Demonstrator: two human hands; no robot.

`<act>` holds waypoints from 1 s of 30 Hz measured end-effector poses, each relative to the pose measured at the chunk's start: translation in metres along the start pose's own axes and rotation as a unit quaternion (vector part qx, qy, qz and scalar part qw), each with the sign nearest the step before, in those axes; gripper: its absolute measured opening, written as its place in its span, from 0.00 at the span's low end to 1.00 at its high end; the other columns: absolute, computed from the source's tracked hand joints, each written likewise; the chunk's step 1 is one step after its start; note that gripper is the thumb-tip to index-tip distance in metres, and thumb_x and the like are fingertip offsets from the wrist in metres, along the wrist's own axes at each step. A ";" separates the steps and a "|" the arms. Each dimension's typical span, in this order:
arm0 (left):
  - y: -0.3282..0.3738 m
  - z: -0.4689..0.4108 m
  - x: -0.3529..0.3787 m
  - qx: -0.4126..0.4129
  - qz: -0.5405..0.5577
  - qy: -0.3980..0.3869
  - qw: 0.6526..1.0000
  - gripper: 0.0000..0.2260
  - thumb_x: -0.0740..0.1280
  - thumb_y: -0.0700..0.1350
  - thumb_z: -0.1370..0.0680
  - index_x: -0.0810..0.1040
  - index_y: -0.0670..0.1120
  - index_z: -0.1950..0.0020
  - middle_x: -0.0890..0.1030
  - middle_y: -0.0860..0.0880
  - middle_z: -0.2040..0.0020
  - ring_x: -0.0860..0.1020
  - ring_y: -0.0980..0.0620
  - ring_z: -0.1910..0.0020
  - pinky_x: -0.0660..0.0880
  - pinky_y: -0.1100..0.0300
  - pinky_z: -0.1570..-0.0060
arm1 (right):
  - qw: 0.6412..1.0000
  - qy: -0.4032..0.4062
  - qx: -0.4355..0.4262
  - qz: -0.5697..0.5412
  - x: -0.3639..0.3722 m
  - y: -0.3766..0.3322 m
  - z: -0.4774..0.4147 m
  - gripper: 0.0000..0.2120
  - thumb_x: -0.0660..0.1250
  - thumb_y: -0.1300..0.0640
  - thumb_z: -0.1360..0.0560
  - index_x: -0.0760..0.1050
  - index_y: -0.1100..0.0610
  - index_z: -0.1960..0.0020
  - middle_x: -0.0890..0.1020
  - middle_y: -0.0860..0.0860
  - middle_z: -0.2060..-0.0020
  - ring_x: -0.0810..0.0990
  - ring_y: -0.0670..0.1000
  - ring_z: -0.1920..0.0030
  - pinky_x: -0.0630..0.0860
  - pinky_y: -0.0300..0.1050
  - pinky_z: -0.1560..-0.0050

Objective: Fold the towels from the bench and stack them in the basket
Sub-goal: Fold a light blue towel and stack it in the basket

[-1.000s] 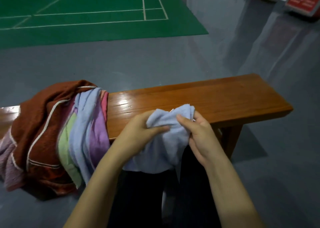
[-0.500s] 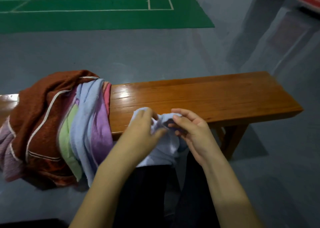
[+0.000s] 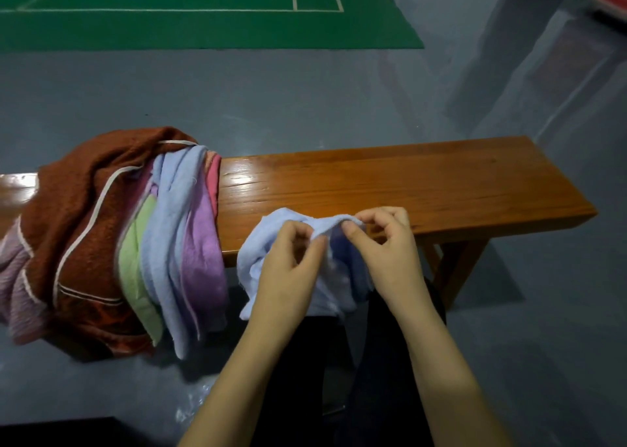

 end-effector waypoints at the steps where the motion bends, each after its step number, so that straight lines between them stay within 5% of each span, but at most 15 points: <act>1: -0.001 -0.001 -0.003 -0.025 0.025 0.007 0.999 0.09 0.65 0.40 0.22 0.72 0.53 0.59 0.76 0.59 0.69 0.73 0.63 0.68 0.68 0.63 0.61 | 1.000 0.000 -0.015 0.006 -0.001 0.001 -0.001 0.08 0.71 0.59 0.28 0.74 0.50 0.62 0.73 0.50 0.54 0.74 0.46 0.55 0.69 0.30 0.54; 7: 0.007 -0.009 -0.025 0.074 -0.148 0.041 0.985 0.07 0.65 0.40 0.23 0.72 0.53 0.56 0.77 0.54 0.64 0.74 0.56 0.65 0.69 0.63 0.61 | 0.998 -0.003 -0.038 -0.047 -0.003 -0.007 -0.003 0.08 0.67 0.60 0.24 0.72 0.54 0.60 0.76 0.44 0.67 0.73 0.42 0.64 0.71 0.39 0.60; 11: -0.009 -0.012 -0.038 0.035 -0.232 0.038 0.971 0.06 0.66 0.39 0.27 0.76 0.49 0.54 0.80 0.53 0.62 0.77 0.54 0.62 0.72 0.59 0.59 | 0.999 0.013 -0.030 -0.004 -0.016 0.001 -0.010 0.06 0.66 0.60 0.23 0.73 0.57 0.59 0.75 0.45 0.67 0.72 0.42 0.64 0.70 0.36 0.60; 15: -0.034 -0.010 -0.049 -0.065 -0.046 0.078 0.994 0.04 0.66 0.42 0.26 0.79 0.50 0.58 0.82 0.53 0.62 0.78 0.56 0.61 0.74 0.60 0.58 | 0.988 -0.099 0.089 0.081 -0.019 0.038 -0.015 0.05 0.68 0.58 0.25 0.73 0.54 0.57 0.75 0.47 0.63 0.74 0.48 0.59 0.70 0.41 0.59; 19: -0.011 -0.008 -0.022 -0.046 0.077 0.013 0.996 0.04 0.64 0.38 0.24 0.76 0.46 0.58 0.79 0.56 0.66 0.76 0.62 0.65 0.73 0.68 0.61 | 0.974 -0.221 0.057 -0.014 0.015 0.023 -0.002 0.21 0.75 0.51 0.30 0.70 0.49 0.41 0.77 0.48 0.42 0.75 0.44 0.39 0.70 0.40 0.37; 23: 0.004 -0.016 -0.018 -0.021 0.077 -0.023 0.997 0.03 0.65 0.44 0.30 0.77 0.47 0.59 0.82 0.54 0.62 0.79 0.58 0.60 0.75 0.63 0.55 | 0.956 -0.268 0.047 -0.111 0.041 -0.004 0.007 0.05 0.71 0.57 0.27 0.77 0.50 0.54 0.81 0.49 0.57 0.79 0.43 0.55 0.74 0.37 0.53; 27: 0.002 -0.013 -0.039 0.003 -0.130 -0.049 0.990 0.06 0.69 0.41 0.28 0.80 0.51 0.61 0.82 0.58 0.64 0.78 0.62 0.63 0.72 0.68 0.60 | 0.974 -0.210 0.015 -0.086 0.024 -0.003 -0.001 0.07 0.69 0.62 0.25 0.77 0.57 0.62 0.76 0.48 0.67 0.73 0.42 0.63 0.68 0.37 0.61; 30: -0.002 -0.008 -0.041 0.005 -0.176 -0.026 0.984 0.08 0.67 0.39 0.30 0.82 0.52 0.58 0.82 0.57 0.63 0.77 0.62 0.64 0.71 0.67 0.60 | 0.985 -0.148 0.004 -0.086 0.021 0.000 -0.002 0.07 0.69 0.61 0.25 0.78 0.56 0.62 0.78 0.44 0.68 0.75 0.41 0.64 0.70 0.35 0.61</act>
Point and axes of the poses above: each hand's wrist, its own z-axis away from the middle knuckle, its own x-axis out of the palm, y = z × x, the point moved 5 cm from there along -z, towards the middle knuckle
